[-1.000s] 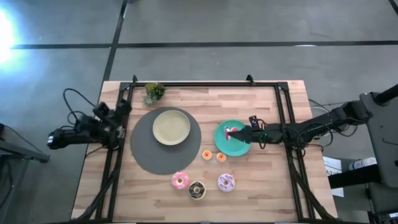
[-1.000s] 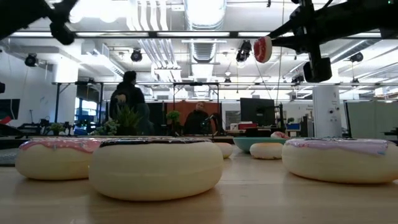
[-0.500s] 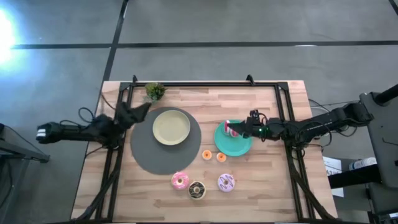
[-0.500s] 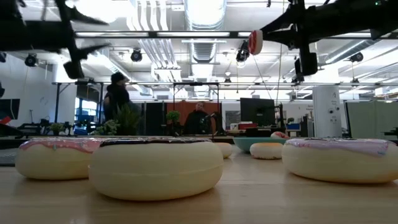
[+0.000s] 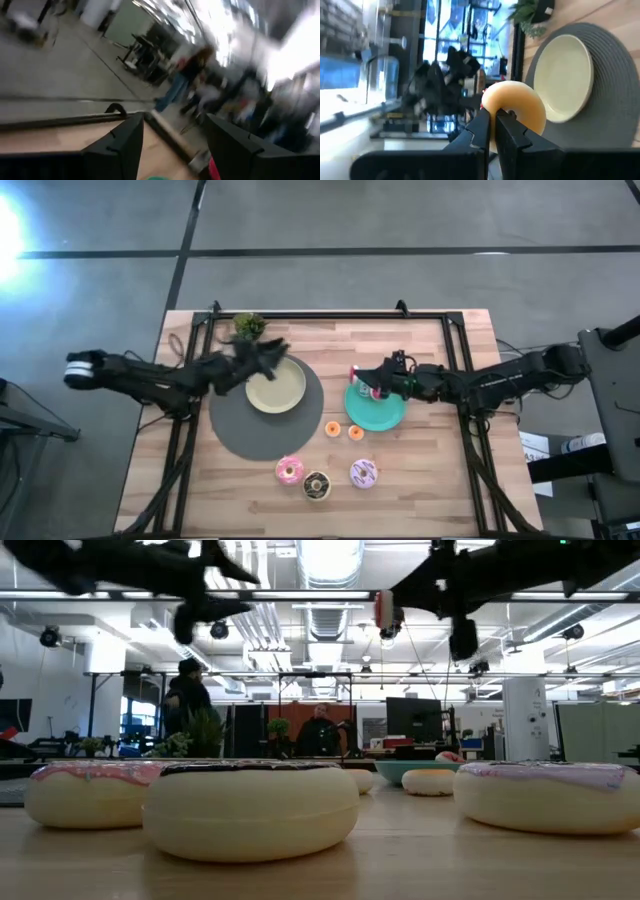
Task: Pick & Place donuts
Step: Put the small right red donut on the light blue plate
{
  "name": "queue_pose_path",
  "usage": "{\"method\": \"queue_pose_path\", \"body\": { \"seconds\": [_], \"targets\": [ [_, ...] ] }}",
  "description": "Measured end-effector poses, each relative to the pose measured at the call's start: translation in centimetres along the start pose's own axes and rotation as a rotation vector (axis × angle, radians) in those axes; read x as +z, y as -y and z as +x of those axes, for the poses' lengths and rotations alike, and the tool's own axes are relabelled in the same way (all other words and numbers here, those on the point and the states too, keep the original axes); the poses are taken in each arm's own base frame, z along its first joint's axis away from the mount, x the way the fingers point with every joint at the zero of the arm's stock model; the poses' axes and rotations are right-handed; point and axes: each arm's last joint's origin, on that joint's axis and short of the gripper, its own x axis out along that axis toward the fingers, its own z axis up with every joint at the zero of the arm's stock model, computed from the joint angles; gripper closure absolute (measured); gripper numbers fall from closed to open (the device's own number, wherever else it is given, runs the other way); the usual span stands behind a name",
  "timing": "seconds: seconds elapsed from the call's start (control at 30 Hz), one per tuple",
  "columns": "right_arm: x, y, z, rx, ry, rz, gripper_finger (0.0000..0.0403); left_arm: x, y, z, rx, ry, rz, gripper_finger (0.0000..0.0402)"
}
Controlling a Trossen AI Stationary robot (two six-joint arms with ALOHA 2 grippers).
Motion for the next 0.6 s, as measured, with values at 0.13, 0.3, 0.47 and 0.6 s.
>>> {"method": "queue_pose_path", "body": {
  "seconds": [0.13, 0.3, 0.47, 0.6],
  "targets": [
    [0.2, -0.7, 0.8, 0.029, 0.065, 0.066, 0.0390, -0.5, 1.7, 2.7, -0.004, -0.024, 0.082, 0.0218],
    [0.7, -2.5, 0.7, 0.194, 0.163, 0.076, 0.0390, -1.7, 2.4, 4.3, -0.035, -0.081, 0.128, 0.0218],
    [0.8, -2.6, 0.7, 0.204, 0.177, 0.095, 0.0377, -1.7, 4.2, 6.6, -0.063, -0.051, 0.289, 0.0218],
    [1.2, -2.4, 0.8, 0.199, 0.204, 0.119, 0.0354, -3.2, 5.8, 8.6, -0.080, -0.117, 0.536, 0.0218]
  ]
}}
